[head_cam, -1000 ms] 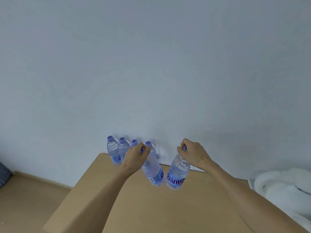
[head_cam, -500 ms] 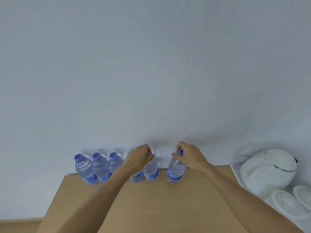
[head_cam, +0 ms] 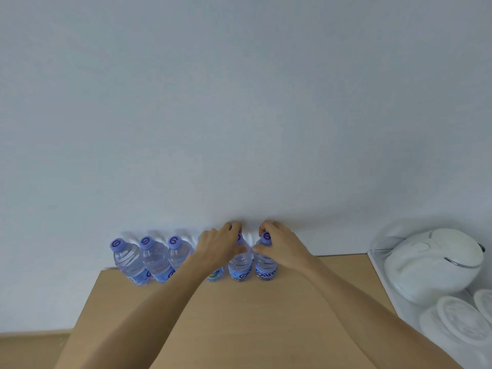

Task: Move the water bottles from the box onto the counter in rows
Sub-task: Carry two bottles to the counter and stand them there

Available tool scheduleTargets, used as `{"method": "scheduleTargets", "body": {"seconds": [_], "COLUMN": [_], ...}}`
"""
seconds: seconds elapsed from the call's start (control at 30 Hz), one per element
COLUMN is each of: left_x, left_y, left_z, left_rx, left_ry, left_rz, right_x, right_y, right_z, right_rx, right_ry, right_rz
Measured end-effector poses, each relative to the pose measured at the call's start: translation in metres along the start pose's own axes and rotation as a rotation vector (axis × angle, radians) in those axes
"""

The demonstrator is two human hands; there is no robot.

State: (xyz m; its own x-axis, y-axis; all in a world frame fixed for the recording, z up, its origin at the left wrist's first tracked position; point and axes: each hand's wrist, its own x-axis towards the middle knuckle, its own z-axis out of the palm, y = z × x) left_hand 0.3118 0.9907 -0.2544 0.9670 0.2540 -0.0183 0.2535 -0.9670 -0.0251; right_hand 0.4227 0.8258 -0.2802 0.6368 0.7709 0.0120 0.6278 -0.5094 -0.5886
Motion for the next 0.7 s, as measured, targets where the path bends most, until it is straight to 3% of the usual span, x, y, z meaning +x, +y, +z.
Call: {"method": "scheduleTargets", "body": {"seconds": [0.13,0.37,0.7], "left_x": [0.004,0.007,-0.004], "left_y": [-0.002,-0.016,-0.023], "left_z": [0.002,0.000,-0.006], "left_rx": [0.021,-0.100,-0.169], "left_ry": [-0.053,-0.092,-0.056], "left_rz": [0.013,0.019,0.007], "right_x": [0.002,0.003,0.003], "right_y": [0.006,-0.002,-0.011], "right_z": [-0.002,0.008,0.004], "right_rx": [0.011,0.070,0.098], "right_ry": [-0.079,0.001,-0.069], "right_rz": [0.057,0.046,0.079]}}
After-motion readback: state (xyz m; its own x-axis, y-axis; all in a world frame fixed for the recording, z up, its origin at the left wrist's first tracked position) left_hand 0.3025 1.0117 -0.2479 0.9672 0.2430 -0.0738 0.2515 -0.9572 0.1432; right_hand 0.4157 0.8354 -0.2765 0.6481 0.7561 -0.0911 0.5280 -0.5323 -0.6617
